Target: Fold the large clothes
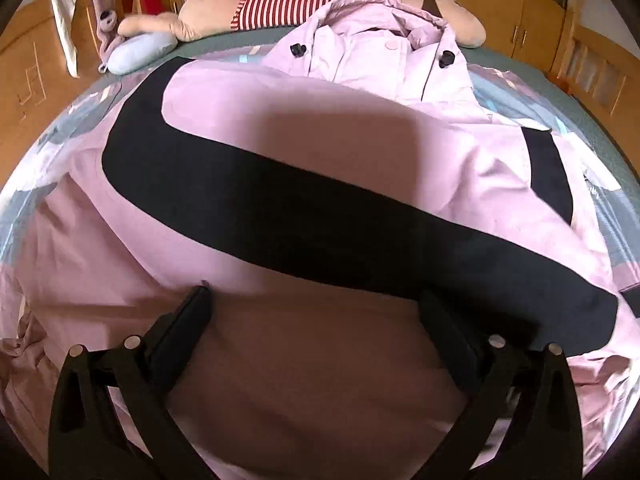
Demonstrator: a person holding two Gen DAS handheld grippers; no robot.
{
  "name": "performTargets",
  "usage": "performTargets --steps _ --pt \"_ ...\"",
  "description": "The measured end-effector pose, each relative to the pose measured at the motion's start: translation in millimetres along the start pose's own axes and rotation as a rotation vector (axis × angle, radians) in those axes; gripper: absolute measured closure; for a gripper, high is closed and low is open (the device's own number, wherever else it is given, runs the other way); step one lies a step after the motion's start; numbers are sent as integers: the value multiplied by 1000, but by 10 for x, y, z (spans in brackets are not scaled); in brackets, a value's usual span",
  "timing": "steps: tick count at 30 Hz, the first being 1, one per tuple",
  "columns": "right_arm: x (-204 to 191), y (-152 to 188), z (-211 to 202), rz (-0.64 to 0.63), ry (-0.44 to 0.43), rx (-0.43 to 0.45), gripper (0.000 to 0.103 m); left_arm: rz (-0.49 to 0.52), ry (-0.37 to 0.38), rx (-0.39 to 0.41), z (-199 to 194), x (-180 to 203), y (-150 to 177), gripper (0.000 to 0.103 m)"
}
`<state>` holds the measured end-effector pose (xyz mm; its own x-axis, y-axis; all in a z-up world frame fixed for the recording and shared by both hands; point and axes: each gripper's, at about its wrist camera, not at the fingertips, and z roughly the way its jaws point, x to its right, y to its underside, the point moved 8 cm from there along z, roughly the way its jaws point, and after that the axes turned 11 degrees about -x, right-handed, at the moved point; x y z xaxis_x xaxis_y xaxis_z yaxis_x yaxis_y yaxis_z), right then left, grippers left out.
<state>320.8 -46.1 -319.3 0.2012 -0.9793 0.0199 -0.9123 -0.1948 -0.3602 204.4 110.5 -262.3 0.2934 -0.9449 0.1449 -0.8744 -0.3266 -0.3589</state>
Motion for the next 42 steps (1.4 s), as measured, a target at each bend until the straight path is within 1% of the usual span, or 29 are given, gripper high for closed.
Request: performTargets --steps 1,2,4,5,6,7,8,9,11,13,14,16,18,20,22,23,25,26,28,29,31,33,34,35,36,37,38,39,42 --pt "3 -3 -53 -9 8 -6 1 4 -9 0 6 -1 1 2" --pt "20 -4 -185 -11 26 29 1 7 -12 1 16 2 -2 2" --pt "91 15 -570 4 28 199 1 5 -10 -7 48 5 -5 2" --pt "121 66 -648 11 14 227 1 1 -5 -13 71 14 2 2" --pt "151 110 -599 16 11 200 1 1 -1 -20 95 27 12 2" --pt "126 233 -301 11 8 52 1 6 -1 -30 124 43 27 2" --pt "109 358 -53 -4 -16 -61 1 12 -4 -37 148 60 44 2" --pt "118 373 -71 -8 -29 -34 1 17 -9 -39 165 75 59 2" --pt "146 331 -210 -29 -40 -39 1 34 -36 -38 198 95 88 2" --pt "238 216 -460 1 -41 57 1 45 -48 -34 201 104 101 2" --pt "296 114 -611 16 -60 119 1 47 -40 -31 190 119 105 2" --pt "410 -141 -737 44 -77 156 1 43 3 -28 164 148 115 2" --pt "609 -557 -727 99 -84 166 1 40 39 -33 164 177 119 2" --pt "780 -939 -678 159 -92 173 1 30 91 -63 229 190 137 2" --pt "981 -1299 -567 218 -85 156 1 -5 138 -113 362 168 171 2" --pt "1060 -1503 -472 252 -69 141 1 -19 140 -122 415 146 178 2" --pt "1207 -1849 -347 313 -27 144 1 -16 117 -120 494 128 176 2" --pt "1248 -1956 -262 338 3 135 1 -5 102 -121 524 136 179 2" --pt "1411 -2258 -81 396 58 99 1 39 41 -127 601 185 199 2" --pt "1483 -2365 4 430 68 100 1 59 16 -127 625 202 205 2" --pt "1588 -2443 171 473 73 92 1 120 -55 -125 702 263 218 2" --pt "1708 -2463 457 501 98 35 1 151 -94 -121 735 281 237 2" --pt "1761 -2414 619 522 101 -6 6 160 -108 -110 736 293 246 2" --pt "1783 -2387 718 537 70 -23 33 163 -111 -106 740 293 243 2" --pt "1777 -2379 740 547 28 -17 56 163 -111 -105 741 291 243 2" --pt "1768 -2367 692 558 -13 23 61 161 -106 -105 738 284 238 2" --pt "1747 -2371 598 539 -11 56 73 159 -103 -105 739 281 237 2" --pt "1723 -2373 518 522 -7 74 81 157 -102 -105 737 280 237 2" --pt "1540 -2346 19 454 -50 206 87 158 -106 -105 727 278 238 2"
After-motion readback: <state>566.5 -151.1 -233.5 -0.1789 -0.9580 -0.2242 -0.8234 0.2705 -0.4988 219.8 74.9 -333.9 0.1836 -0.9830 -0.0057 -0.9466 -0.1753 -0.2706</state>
